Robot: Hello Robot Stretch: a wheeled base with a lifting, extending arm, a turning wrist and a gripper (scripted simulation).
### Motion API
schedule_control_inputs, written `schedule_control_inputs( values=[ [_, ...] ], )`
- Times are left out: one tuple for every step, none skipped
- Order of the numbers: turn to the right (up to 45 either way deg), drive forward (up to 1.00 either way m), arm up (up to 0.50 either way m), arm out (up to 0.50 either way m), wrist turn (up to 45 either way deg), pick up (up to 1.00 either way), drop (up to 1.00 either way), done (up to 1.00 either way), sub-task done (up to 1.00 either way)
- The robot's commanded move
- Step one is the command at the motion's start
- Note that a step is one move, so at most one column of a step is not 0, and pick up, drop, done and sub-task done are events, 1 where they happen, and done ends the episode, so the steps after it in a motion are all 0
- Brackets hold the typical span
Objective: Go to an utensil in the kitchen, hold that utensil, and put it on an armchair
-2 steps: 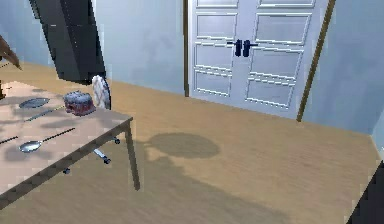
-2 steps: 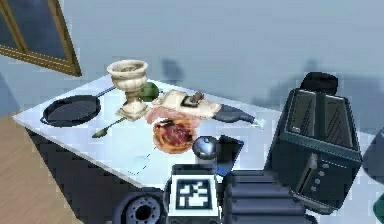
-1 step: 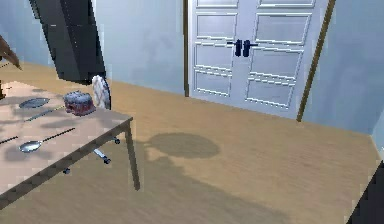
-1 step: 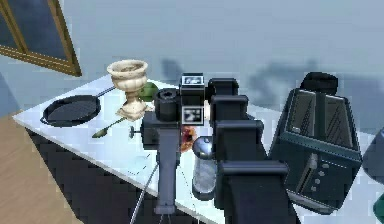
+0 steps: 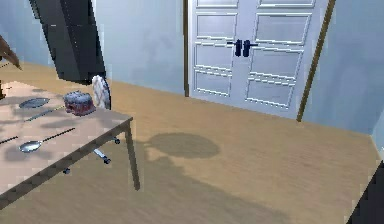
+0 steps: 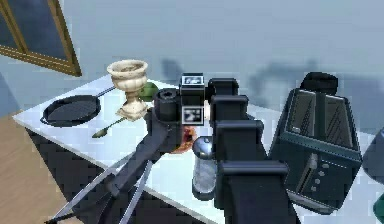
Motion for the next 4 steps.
schedule_control_inputs(
  values=[
    [0.0,0.00,0.00,0.00,45.0,0.00,0.00,0.00,0.00],
    [0.0,0.00,0.00,0.00,45.0,0.00,0.00,0.00,0.00],
    [0.0,0.00,-0.14,0.00,0.0,0.00,0.00,0.00,0.00],
    [0.0,0.00,0.00,0.00,0.0,1.00,0.00,0.00,0.00]
  ],
)
